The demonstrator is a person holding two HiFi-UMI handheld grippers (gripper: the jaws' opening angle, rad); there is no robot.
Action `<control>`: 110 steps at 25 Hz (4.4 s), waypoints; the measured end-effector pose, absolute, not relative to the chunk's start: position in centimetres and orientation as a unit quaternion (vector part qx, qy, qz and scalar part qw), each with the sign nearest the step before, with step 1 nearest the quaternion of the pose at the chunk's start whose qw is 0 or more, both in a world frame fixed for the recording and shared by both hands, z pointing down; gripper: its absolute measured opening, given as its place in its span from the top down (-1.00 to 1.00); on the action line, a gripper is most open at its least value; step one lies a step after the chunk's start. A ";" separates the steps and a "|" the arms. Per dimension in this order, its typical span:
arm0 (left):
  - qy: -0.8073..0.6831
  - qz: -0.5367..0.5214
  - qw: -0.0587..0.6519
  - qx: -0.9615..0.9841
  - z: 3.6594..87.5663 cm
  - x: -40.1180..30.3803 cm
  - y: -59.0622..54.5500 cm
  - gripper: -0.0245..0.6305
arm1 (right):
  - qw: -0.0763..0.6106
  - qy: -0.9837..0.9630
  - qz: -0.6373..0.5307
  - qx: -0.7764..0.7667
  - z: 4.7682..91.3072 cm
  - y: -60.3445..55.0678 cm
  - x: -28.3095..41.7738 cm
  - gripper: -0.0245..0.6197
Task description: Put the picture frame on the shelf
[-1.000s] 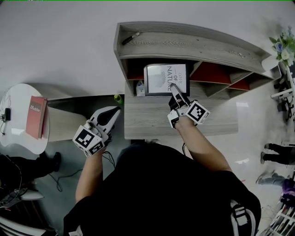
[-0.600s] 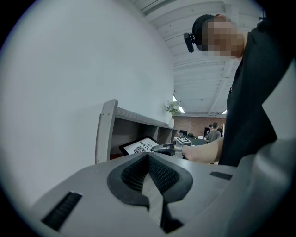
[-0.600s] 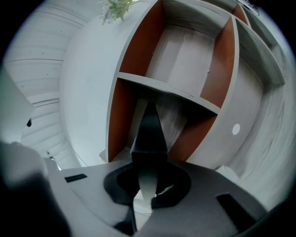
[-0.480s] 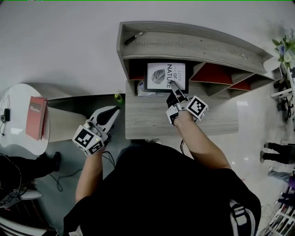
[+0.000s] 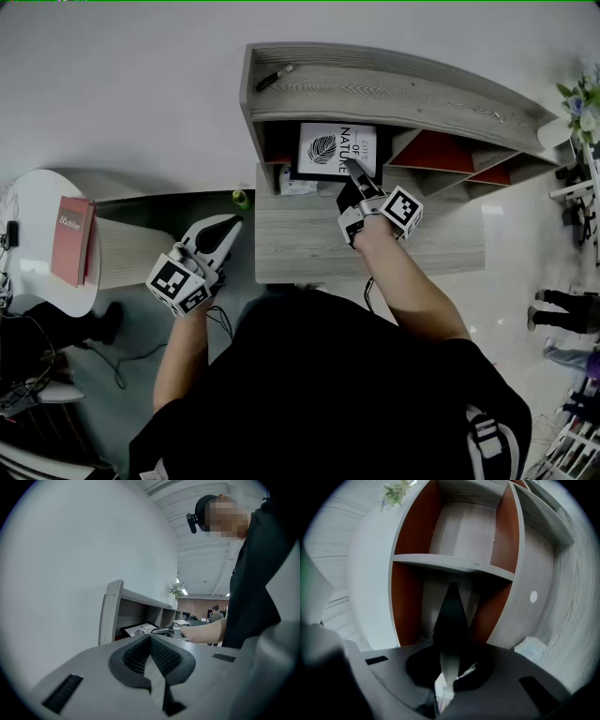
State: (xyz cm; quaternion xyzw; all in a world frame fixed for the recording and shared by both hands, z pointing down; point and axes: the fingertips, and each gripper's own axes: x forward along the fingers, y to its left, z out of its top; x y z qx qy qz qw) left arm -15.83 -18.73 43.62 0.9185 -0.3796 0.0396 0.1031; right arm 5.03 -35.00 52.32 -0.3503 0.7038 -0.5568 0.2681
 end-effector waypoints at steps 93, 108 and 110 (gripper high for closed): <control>-0.349 -0.002 0.136 0.927 44.3 -17.5 -21.5 0.86 | 0.116 0.562 -0.731 -0.370 57.1 -37.9 1.2 -0.25; -0.347 -0.013 0.147 0.926 44.4 -18.3 -21.9 0.86 | 0.129 0.570 -0.716 -0.381 58.5 -40.0 1.3 -0.39; -0.347 -0.014 0.148 0.926 44.5 -18.2 -22.0 0.86 | 0.133 0.574 -0.713 -0.380 58.4 -40.3 1.3 -0.39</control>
